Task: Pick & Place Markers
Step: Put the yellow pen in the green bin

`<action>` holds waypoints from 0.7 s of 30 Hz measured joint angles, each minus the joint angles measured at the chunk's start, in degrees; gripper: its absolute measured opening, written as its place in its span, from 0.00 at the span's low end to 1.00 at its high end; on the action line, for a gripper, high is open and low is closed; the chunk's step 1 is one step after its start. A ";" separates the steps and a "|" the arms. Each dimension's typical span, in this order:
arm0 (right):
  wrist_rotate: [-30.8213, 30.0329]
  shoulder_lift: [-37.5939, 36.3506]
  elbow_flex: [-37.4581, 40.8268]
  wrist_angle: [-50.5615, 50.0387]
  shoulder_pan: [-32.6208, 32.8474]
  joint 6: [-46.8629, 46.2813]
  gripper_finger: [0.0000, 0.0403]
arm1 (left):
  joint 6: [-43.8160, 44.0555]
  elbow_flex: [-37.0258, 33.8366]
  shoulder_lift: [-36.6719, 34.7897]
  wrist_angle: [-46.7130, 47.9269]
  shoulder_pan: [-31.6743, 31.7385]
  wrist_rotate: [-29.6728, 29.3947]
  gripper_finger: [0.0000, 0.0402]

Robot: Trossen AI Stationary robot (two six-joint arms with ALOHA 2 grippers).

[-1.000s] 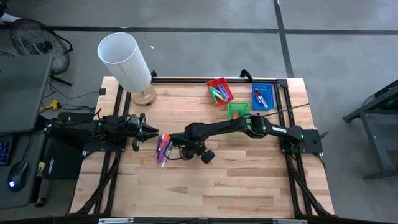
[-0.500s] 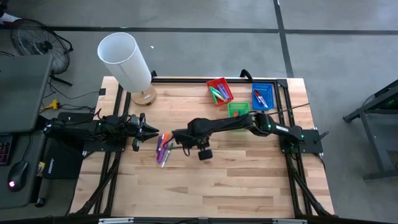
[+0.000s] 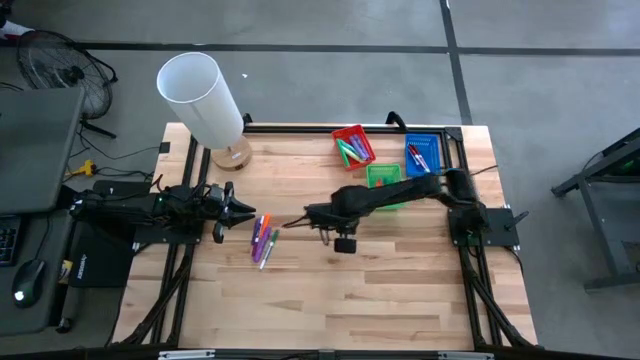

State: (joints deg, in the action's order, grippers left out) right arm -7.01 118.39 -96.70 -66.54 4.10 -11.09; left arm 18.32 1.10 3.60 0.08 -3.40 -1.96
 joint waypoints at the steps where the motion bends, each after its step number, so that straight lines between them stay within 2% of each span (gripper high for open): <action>1: -0.09 -2.35 3.03 1.69 -0.20 -1.56 0.06 | 0.00 0.02 0.00 0.00 0.00 0.01 0.21; 9: -0.13 -19.00 23.41 10.56 -5.22 -10.09 0.06 | 0.01 0.02 0.02 0.00 0.00 0.01 0.21; 12: -3.67 -23.33 28.62 11.92 -8.51 -13.37 0.06 | 0.00 0.02 0.00 0.00 0.00 0.00 0.21; 16: -6.17 -27.21 32.62 11.99 -12.37 -16.43 0.08 | 0.01 0.02 0.02 0.00 0.00 -0.02 0.21; 21: -6.47 -28.02 33.99 12.89 -16.64 -18.56 0.08 | -0.02 0.01 0.00 0.00 0.00 -0.01 0.21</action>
State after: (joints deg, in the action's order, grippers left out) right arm -13.47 90.37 -62.72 -53.66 -12.54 -29.65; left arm 18.31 1.12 3.60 0.08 -3.40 -1.97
